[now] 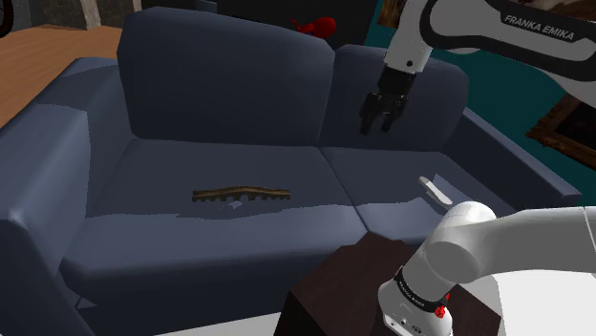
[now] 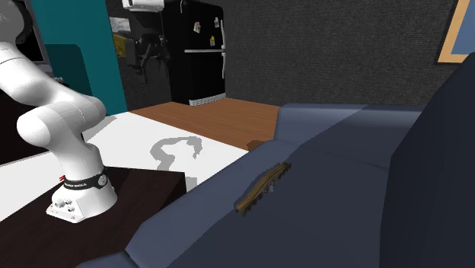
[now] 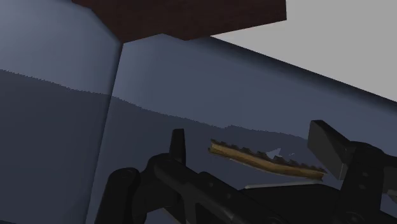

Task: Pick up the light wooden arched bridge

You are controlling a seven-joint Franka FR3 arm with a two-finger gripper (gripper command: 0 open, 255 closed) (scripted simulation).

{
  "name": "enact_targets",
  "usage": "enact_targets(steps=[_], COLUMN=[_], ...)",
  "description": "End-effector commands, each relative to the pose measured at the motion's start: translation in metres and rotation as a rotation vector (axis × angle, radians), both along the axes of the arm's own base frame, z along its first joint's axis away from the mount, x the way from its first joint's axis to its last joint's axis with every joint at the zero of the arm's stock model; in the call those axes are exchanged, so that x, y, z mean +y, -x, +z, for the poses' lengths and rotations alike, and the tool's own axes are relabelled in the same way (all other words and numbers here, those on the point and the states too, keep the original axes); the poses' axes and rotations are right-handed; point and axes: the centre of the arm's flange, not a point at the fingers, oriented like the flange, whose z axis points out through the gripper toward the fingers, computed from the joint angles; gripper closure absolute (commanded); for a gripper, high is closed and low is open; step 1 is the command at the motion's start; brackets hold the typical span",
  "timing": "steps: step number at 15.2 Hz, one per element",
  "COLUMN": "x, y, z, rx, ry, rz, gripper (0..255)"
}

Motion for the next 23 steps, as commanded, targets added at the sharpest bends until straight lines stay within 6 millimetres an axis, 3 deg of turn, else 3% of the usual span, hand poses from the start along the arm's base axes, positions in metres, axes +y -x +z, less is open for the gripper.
enact_targets(steps=[1, 12, 23], x=[0.0, 0.01, 0.051], y=[0.0, -0.108, -0.208], z=[0.0, -0.098, -0.196], rx=[0.0, -0.003, -0.007], ry=[0.0, 0.027, 0.054], rz=[0.0, 0.326, 0.652], gripper=[0, 0, 0])
